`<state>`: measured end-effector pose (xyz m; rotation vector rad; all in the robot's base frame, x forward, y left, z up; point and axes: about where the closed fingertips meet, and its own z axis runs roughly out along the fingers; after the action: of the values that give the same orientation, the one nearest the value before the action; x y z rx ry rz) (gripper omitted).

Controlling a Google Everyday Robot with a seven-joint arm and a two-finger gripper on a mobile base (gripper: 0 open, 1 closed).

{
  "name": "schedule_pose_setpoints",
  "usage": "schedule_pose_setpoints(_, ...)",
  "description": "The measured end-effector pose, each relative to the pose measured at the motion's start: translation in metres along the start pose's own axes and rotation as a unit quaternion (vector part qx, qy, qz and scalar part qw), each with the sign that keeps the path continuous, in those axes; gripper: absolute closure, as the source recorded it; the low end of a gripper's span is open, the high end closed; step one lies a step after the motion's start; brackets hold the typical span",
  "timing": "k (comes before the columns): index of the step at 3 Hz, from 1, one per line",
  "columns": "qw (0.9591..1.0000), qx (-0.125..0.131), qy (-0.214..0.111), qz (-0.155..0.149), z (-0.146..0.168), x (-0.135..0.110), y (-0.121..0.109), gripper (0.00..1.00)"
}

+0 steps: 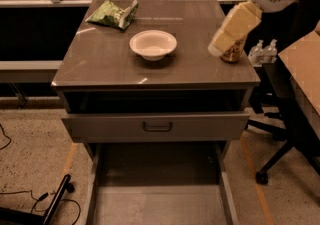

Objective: Place green jalapeno chip bag into middle drawer

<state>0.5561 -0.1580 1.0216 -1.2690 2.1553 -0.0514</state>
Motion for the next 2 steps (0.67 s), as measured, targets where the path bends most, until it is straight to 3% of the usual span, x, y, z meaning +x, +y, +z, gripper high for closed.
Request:
schedule_pose_setpoints(1,0.9956,0.029,-0.088,0.014,0.026,-0.066,-0.022,0.0)
schedule_pose_setpoints(2,0.9865,0.036,-0.157,0.03,0.061,-0.122,-0.024,0.0)
